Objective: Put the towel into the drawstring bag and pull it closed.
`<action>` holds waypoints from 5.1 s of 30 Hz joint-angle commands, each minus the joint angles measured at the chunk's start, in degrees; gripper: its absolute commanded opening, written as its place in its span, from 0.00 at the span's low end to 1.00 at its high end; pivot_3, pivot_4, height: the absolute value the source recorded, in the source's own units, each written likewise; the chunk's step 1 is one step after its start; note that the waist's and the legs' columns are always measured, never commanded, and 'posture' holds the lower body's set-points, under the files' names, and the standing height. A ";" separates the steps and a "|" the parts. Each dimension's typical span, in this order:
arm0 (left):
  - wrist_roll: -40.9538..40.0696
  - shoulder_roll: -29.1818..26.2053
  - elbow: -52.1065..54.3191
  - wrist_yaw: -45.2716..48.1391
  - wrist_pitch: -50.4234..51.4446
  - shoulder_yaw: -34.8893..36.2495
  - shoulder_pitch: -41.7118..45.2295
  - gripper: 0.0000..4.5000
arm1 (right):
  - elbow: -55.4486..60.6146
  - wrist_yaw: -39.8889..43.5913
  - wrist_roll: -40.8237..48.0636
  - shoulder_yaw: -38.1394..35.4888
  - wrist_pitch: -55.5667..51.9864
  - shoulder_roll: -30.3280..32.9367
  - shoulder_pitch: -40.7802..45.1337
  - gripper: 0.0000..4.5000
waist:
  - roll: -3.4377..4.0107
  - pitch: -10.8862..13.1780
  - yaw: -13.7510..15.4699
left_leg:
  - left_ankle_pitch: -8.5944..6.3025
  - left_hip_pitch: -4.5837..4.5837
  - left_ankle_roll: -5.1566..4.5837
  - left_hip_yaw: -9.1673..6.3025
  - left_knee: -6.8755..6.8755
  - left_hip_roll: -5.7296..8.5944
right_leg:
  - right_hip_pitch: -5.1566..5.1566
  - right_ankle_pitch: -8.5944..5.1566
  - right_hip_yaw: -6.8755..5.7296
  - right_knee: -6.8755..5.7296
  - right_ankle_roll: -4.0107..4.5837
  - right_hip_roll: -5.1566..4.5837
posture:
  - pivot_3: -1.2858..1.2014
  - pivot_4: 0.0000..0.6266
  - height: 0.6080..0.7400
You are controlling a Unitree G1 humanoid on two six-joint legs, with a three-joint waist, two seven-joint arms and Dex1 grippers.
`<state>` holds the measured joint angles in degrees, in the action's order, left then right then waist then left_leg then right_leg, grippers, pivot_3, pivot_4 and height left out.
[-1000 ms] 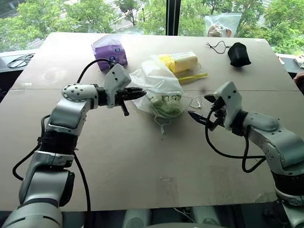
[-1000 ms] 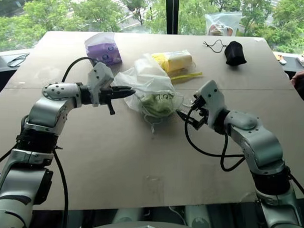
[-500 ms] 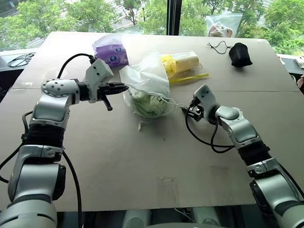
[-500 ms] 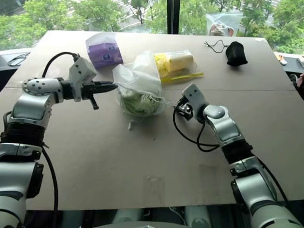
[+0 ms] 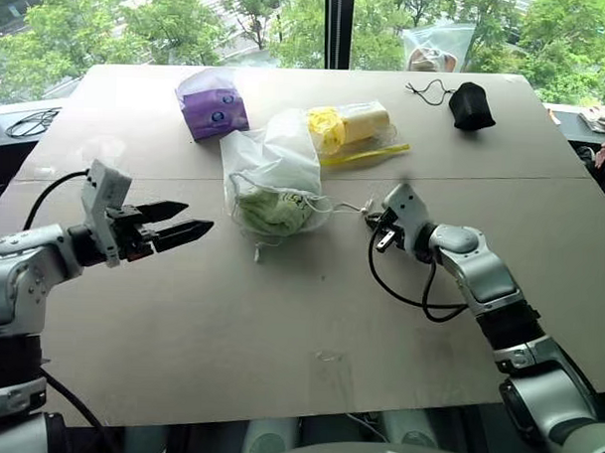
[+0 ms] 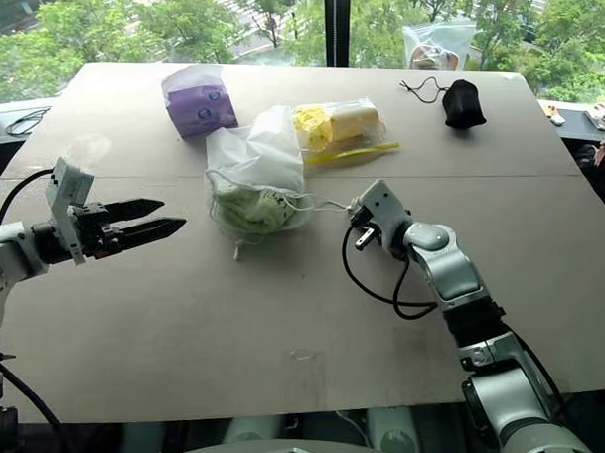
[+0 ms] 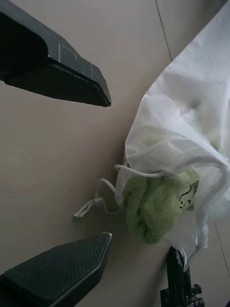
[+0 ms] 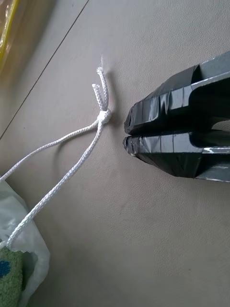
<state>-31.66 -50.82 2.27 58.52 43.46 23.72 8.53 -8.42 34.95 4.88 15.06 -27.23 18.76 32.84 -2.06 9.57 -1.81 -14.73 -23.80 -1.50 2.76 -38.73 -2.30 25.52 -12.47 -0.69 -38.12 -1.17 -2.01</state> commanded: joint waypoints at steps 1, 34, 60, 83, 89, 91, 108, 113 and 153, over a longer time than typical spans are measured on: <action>3.35 5.82 5.48 -7.74 -5.11 -2.29 -2.48 0.98 | 3.46 0.15 -1.49 -0.08 1.63 0.78 0.17 0.00 | 0.04 0.00 0.39 | 0.00 0.03 0.00 0.00 0.00 0.02 | -0.03 0.00 0.00 -0.01 0.00 -0.02 | 0.52 0.24 1.00; 5.26 25.63 1.79 -25.37 -11.51 -8.79 2.67 0.02 | -7.17 -5.82 -11.06 0.05 9.15 -7.03 7.06 0.00 | -0.04 -0.08 0.77 | 0.03 0.08 0.05 0.01 -0.07 0.01 | -0.05 0.12 -0.02 -0.17 0.15 0.00 | 0.52 0.24 1.00; 8.72 6.40 -24.04 -33.34 -36.94 4.45 41.63 0.02 | 15.82 -9.73 -3.43 -14.30 -7.87 -2.19 23.04 0.00 | -0.10 -0.01 0.83 | 0.14 0.03 0.23 0.04 -0.04 0.17 | 0.03 0.15 -0.07 -0.10 0.19 0.08 | 0.52 0.24 1.00; 17.03 29.93 -21.31 -16.62 -15.84 -36.35 30.84 0.91 | 8.91 -8.94 -2.99 -10.91 -6.43 2.31 19.40 0.00 | 0.10 0.05 1.16 | 0.09 -0.01 0.10 0.09 -0.02 0.21 | -0.06 0.17 -0.03 0.08 0.10 0.13 | 0.52 0.24 1.00; 28.94 31.86 -34.64 -14.33 -14.06 -46.48 40.25 0.85 | 8.44 -10.01 -3.08 -10.57 -6.26 1.52 18.50 0.00 | 0.19 -0.01 1.04 | 0.09 0.00 0.10 0.06 0.00 0.18 | -0.04 0.17 -0.04 0.07 0.10 0.22 | 0.52 0.24 1.00; 30.11 31.74 -36.34 -10.58 -12.69 -48.31 41.30 0.74 | 9.09 -10.37 -2.90 -10.56 -6.71 0.98 18.05 0.00 | 0.23 -0.06 1.04 | 0.08 0.02 0.10 0.07 0.00 0.18 | -0.06 0.17 -0.03 0.06 0.09 0.21 | 0.52 0.24 1.00; 16.99 18.19 -19.83 -2.95 -29.14 -20.30 31.40 0.01 | 11.55 -13.41 -0.84 -14.33 -9.17 0.32 16.96 0.00 | 0.28 -0.04 -0.07 | 0.08 -0.02 0.10 0.00 0.09 0.03 | 0.10 0.16 0.07 0.02 0.10 0.20 | 0.52 0.24 1.00; 12.93 12.93 -14.65 -4.40 -23.76 -13.75 28.76 0.01 | 11.21 -12.80 0.63 -16.18 -9.97 1.46 18.22 0.00 | 0.28 -0.03 0.02 | 0.08 -0.09 0.10 0.00 0.10 0.06 | 0.13 0.16 0.05 0.09 0.09 0.08 | 0.52 0.24 1.00; 21.36 20.89 -26.19 8.04 -15.49 -34.59 33.50 0.71 | 9.87 -5.00 -0.85 -5.82 -6.80 -3.34 -1.18 0.00 | 0.24 -0.05 0.18 | 0.08 0.05 0.10 -0.15 -0.01 0.19 | 0.07 0.20 0.26 -0.05 0.02 0.24 | 0.52 0.24 1.00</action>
<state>-9.54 -29.00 -25.36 65.23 27.00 -11.25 42.83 -2.06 30.98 4.72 10.78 -33.75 14.66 31.94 -1.82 9.52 -1.63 -14.65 -23.77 -1.40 2.60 -38.74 -2.12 25.60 -12.27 -0.43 -38.16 -1.15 -1.76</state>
